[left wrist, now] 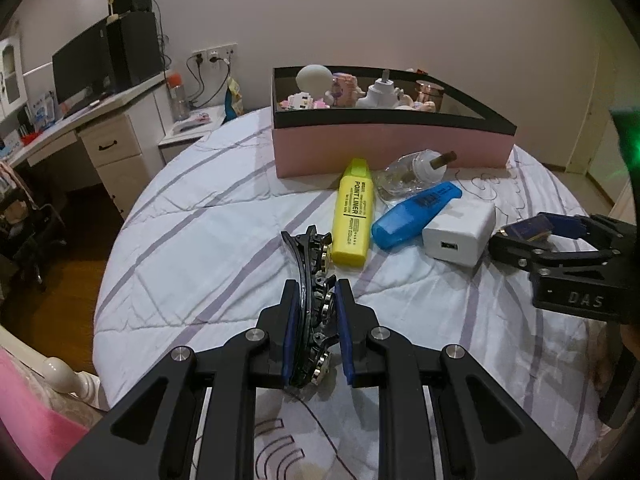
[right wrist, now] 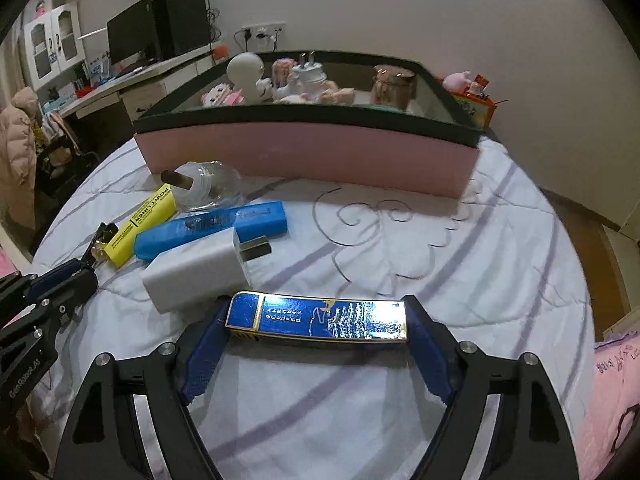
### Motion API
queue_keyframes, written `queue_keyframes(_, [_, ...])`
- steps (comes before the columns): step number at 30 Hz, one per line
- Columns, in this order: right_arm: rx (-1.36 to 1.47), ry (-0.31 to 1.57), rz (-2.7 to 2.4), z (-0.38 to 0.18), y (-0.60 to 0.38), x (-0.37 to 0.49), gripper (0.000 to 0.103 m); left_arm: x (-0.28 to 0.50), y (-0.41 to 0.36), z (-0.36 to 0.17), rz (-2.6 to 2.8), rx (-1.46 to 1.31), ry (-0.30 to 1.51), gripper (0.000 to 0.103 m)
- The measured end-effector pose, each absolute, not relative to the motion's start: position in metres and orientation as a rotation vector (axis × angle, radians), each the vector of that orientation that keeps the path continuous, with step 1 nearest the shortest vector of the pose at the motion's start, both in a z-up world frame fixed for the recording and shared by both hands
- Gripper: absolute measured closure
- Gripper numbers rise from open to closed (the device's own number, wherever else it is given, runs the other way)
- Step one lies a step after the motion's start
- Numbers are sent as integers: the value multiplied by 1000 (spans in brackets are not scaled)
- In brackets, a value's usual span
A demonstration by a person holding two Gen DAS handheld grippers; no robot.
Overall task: Organize rigid objects
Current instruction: 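Lift the black hair clip and blue box from the bed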
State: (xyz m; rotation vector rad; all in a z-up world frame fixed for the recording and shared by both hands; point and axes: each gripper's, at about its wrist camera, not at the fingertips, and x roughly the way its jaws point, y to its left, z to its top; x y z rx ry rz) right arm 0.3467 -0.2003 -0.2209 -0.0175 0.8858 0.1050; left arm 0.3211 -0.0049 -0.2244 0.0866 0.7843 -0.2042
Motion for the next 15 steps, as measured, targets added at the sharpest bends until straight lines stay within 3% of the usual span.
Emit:
queue_keyframes(10, [57,685,62,-182,-215,299,20,301,-14,-198,-219,85,715,88])
queue_keyframes(15, [45,657,110,-173,-201,290,20,298,-18,-211,-230,98,762,92])
